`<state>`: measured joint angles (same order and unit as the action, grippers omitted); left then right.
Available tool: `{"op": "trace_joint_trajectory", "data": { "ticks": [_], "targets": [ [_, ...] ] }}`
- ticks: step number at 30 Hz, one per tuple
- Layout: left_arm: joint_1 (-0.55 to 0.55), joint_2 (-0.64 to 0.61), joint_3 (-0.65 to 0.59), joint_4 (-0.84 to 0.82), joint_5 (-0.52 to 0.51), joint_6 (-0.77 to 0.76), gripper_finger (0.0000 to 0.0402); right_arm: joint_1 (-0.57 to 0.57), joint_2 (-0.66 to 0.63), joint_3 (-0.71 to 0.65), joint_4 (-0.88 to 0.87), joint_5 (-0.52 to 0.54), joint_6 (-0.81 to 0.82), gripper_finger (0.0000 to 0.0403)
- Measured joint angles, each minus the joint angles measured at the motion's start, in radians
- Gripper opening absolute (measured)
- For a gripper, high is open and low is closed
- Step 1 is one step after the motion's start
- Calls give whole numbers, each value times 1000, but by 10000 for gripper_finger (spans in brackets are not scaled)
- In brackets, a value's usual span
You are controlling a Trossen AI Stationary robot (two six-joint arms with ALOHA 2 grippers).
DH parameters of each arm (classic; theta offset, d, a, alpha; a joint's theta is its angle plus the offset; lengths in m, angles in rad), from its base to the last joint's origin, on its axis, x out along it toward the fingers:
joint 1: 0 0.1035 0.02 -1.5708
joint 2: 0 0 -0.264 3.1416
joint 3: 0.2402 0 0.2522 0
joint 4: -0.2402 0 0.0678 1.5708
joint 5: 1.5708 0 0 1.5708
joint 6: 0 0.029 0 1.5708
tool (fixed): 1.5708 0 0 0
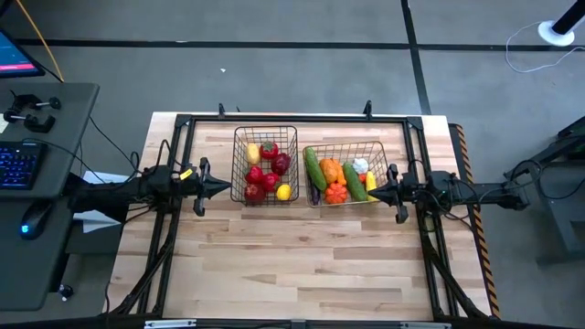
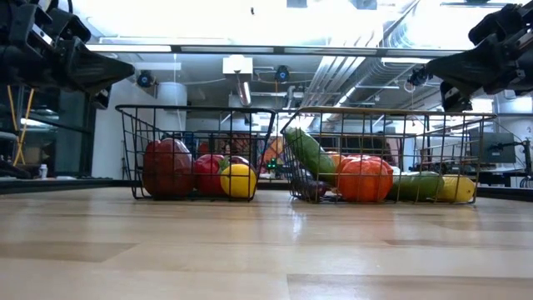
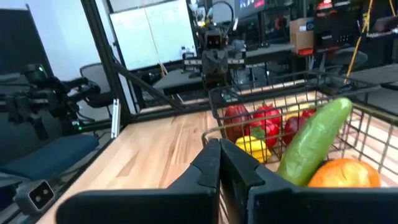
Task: Sort produce into baskets
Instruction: Return to Home Position
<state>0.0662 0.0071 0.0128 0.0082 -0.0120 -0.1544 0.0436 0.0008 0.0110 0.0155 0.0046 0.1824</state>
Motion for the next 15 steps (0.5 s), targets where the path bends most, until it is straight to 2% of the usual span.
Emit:
{"op": "trace_joint_trajectory", "data": {
  "ticks": [4, 10, 15],
  "targets": [
    [0, 0, 0, 0, 0, 0, 0, 3, 0, -1, 3, -1, -2, 0],
    [0, 0, 0, 0, 0, 0, 0, 3, -1, -1, 3, -1, -351, 0],
    [0, 0, 0, 0, 0, 0, 0, 3, -1, -1, 2, 0, -451, 0]
  ]
}}
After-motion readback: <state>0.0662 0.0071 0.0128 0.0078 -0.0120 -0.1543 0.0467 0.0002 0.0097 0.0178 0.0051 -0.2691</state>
